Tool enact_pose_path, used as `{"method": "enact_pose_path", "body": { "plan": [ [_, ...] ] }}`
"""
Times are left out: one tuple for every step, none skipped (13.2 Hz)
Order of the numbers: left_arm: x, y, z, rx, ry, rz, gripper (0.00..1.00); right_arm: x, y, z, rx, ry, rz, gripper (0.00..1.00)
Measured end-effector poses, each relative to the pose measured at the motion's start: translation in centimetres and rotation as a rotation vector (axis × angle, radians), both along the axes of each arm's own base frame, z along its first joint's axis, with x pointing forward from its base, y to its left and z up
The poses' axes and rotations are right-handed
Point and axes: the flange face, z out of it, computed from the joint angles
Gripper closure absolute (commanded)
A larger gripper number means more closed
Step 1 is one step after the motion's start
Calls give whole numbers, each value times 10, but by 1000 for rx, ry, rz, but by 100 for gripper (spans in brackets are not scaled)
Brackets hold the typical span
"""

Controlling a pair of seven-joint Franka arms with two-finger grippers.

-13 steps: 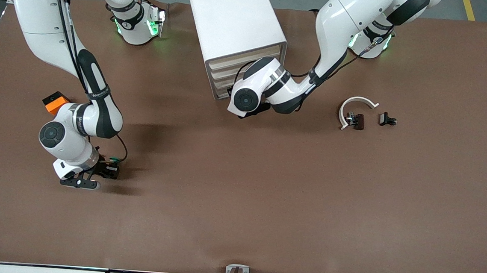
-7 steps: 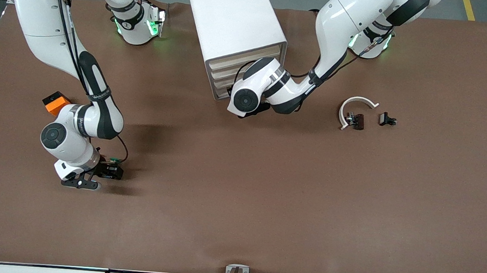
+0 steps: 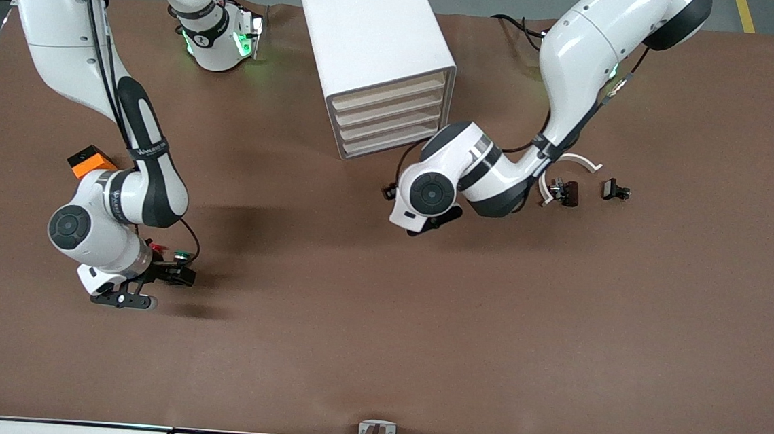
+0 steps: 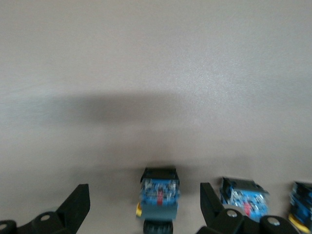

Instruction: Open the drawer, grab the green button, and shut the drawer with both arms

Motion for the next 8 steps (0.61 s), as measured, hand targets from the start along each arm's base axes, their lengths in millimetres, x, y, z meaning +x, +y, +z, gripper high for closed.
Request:
{"method": "enact_pose_path", "body": {
  "plan": [
    [15,16,5,13,-26,13,0,3,1,17,4,18,2,0],
    [32,35,12,14,-48,30,0,3,1,35,7,30,4,0],
    [53,62,23,5,-75,37,0,2,1,52,10,44,4,0],
    [76,95,38,-8,-108,44,0,-2,0,69,12,63,4,0],
    [98,132,56,-26,-138,54,0,-7,-3,89,14,85,1,0],
    [115,169,74,-41,-165,60,0,-13,-8,109,16,111,-4,0],
    [126,201,90,-47,-181,61,0,-20,-13,131,18,133,-11,0],
    [130,228,103,-47,-176,43,0,-29,-21,157,22,148,-19,0]
  ]
}}
